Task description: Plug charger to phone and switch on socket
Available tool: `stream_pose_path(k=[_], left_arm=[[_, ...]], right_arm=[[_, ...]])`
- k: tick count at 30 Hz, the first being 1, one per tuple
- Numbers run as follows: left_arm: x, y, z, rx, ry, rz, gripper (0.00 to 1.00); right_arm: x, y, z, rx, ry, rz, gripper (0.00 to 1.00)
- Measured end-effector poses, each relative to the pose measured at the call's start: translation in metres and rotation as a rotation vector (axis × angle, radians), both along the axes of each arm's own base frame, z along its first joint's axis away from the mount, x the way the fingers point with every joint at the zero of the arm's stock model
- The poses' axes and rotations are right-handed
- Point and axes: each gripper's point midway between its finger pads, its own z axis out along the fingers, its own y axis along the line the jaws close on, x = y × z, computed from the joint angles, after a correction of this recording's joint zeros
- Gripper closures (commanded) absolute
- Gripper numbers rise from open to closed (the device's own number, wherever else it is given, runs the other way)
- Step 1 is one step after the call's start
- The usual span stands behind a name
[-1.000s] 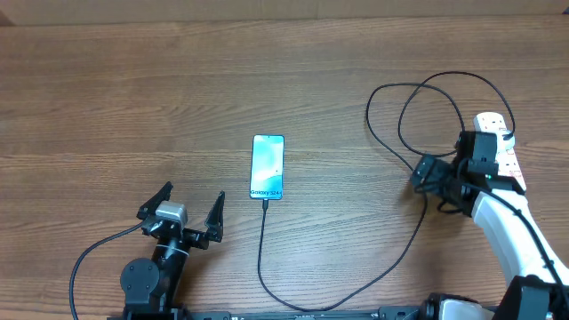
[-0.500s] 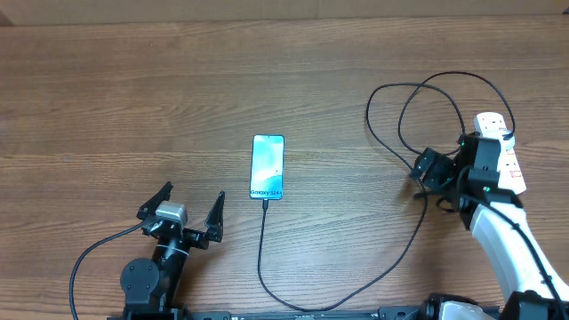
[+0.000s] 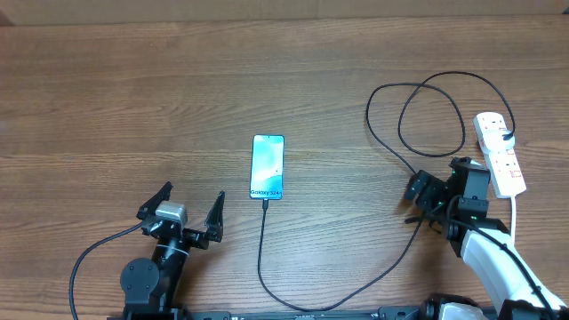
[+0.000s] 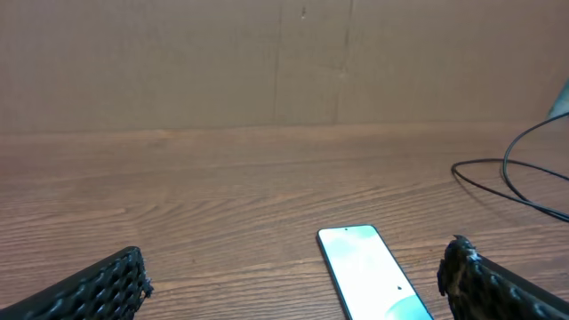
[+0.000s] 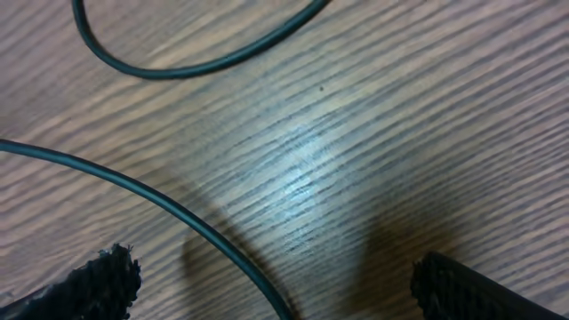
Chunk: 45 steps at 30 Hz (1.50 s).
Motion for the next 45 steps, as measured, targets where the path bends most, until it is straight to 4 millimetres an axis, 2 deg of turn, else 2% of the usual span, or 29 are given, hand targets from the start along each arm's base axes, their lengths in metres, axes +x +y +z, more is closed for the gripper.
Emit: stream_pose_path(k=[11,19,28,45], left_arm=[[0.000,0.000,0.000,0.000,0.000,0.000,0.00],[0.000,0.000,0.000,0.000,0.000,0.000,0.00],[0.000,0.000,0.000,0.000,0.000,0.000,0.01],[0.000,0.000,0.000,0.000,0.000,0.000,0.00]], right_arm=[[0.020,0.004,0.015,-0.003,-0.196,0.028,0.00],[0.035,0.018,0.044,-0.001,-0.423,0.126,0.00],[0.027,0.030,0.053,-0.001,-0.518,0.182,0.00],[0.004,0.033,0.041,-0.020,-0.521,0.199,0.00]])
